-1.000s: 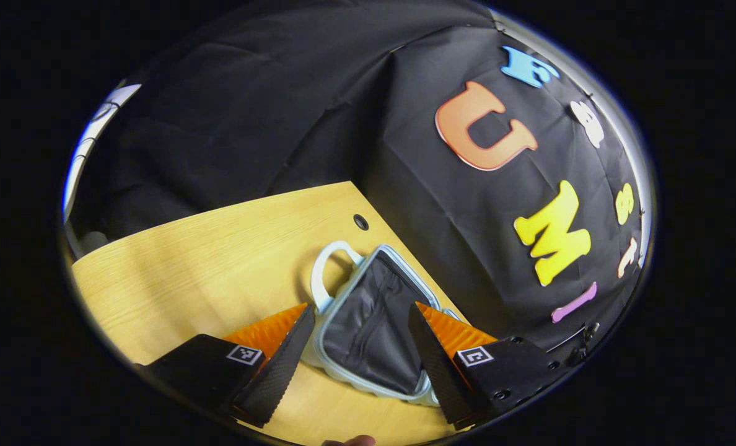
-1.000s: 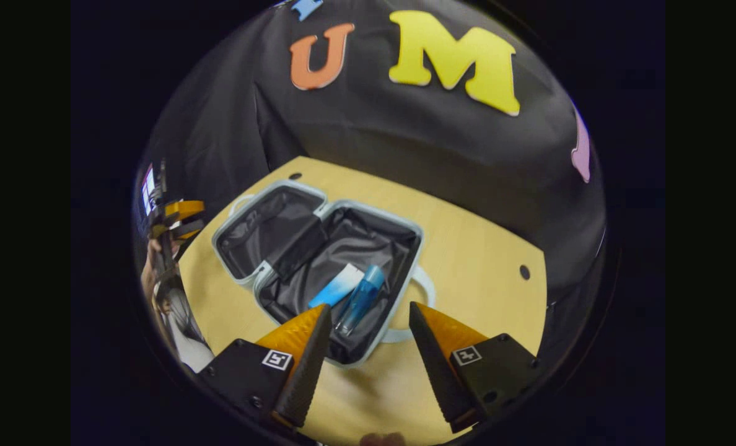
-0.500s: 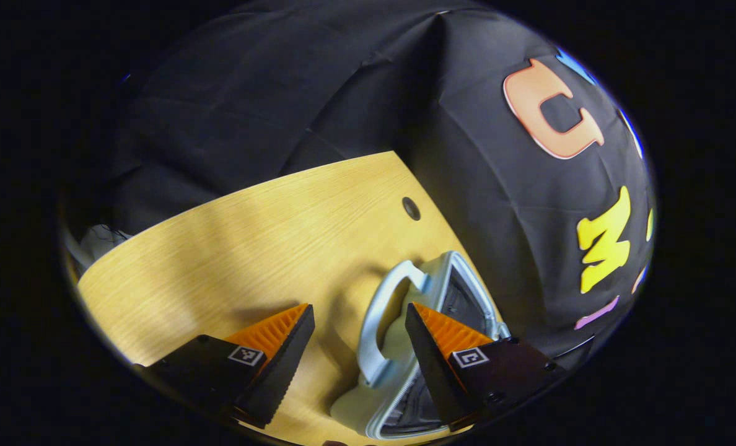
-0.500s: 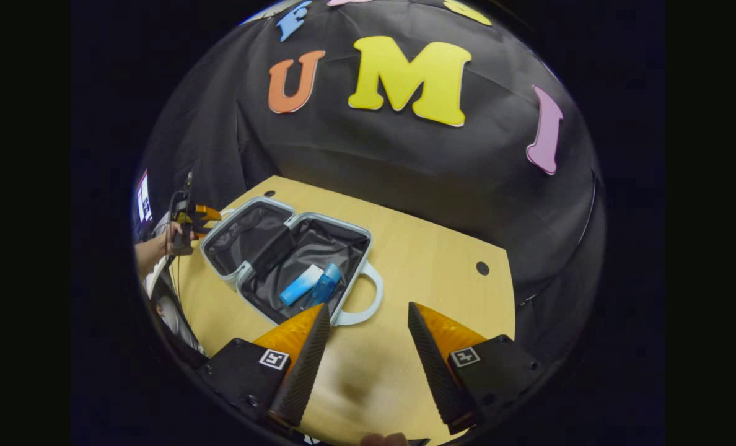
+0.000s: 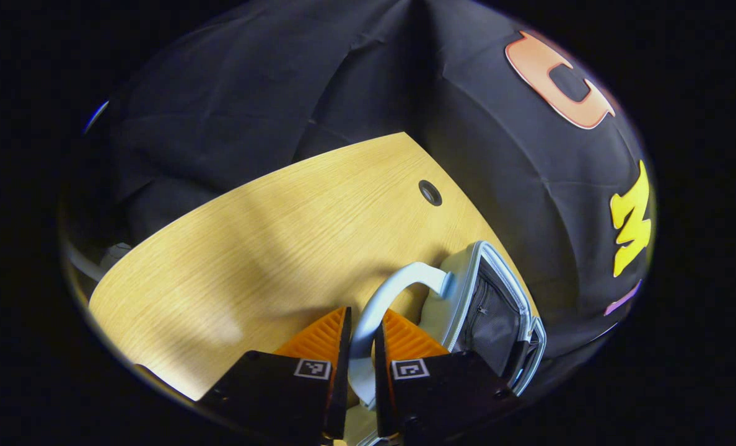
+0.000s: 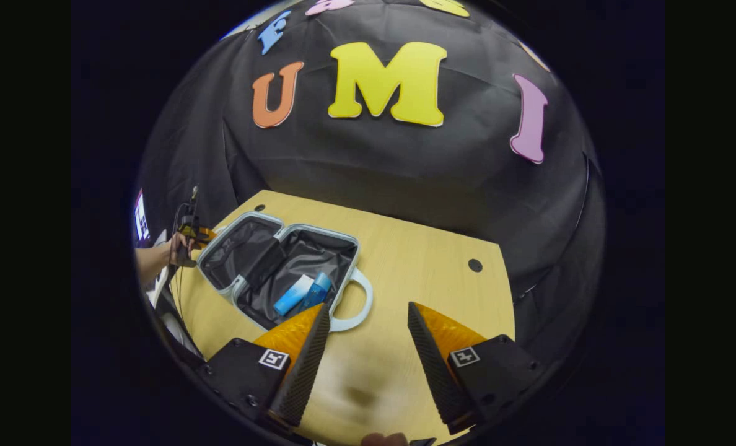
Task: First open the suitcase, pack the skin care products into it, and then close the suitcase.
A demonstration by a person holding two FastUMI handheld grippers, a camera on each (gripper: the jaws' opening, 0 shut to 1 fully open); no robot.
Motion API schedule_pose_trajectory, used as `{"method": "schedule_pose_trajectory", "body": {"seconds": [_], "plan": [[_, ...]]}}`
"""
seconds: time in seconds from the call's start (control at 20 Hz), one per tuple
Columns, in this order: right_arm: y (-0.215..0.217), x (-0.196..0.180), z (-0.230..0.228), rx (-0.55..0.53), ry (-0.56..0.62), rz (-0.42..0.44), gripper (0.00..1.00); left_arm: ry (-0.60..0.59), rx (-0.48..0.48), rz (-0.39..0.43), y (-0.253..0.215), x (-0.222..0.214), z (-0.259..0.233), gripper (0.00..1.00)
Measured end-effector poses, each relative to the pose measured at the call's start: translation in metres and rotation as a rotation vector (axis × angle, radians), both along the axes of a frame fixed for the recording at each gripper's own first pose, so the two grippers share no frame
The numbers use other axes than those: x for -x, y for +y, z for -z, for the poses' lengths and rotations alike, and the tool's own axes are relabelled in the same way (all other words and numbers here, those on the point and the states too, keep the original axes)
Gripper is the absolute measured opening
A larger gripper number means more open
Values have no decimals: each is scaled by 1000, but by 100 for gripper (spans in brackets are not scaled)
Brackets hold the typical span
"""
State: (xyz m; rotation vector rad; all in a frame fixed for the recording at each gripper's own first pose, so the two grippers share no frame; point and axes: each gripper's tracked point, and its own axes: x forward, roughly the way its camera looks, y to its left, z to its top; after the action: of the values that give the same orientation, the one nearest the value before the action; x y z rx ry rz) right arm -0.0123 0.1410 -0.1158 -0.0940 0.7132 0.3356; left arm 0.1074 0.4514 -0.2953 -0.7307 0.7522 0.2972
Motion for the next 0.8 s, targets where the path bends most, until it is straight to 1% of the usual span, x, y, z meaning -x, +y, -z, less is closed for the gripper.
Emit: {"method": "schedule_pose_trajectory", "body": {"seconds": [0.05, 0.1, 0.15, 0.3, 0.4, 0.45, 0.5, 0.65, 0.7, 0.8], "plan": [[-5, 0, -2, -11, -14, 10, 76, 9, -37, 10, 0, 0, -4, 18], [-10, 1, -5, -22, -29, 22, 76, 19, -87, 24, -1, 4, -13, 16], [-15, 2, -8, -35, -42, 33, 76, 22, -157, 34, 2, 7, -26, 13], [-30, 4, -20, -72, -86, 57, 76, -38, -415, 68, 2, 9, -87, 7], [-38, 6, -27, -92, -118, 66, 76, -106, -580, 99, -21, 8, -139, 6], [-40, 7, -29, -100, -137, 69, 76, -146, -642, 107, -33, 7, -163, 4], [-47, 8, -34, -106, -157, 72, 76, -180, -689, 109, -50, 6, -186, 4], [-70, 8, -51, -126, -217, 100, 76, -266, -777, 93, -101, 17, -236, 3], [-79, 8, -57, -130, -238, 112, 76, -294, -814, 101, -119, 21, -248, 3], [-99, 11, -62, -121, -271, 135, 76, -345, -876, 147, -163, 28, -267, 3]]}}
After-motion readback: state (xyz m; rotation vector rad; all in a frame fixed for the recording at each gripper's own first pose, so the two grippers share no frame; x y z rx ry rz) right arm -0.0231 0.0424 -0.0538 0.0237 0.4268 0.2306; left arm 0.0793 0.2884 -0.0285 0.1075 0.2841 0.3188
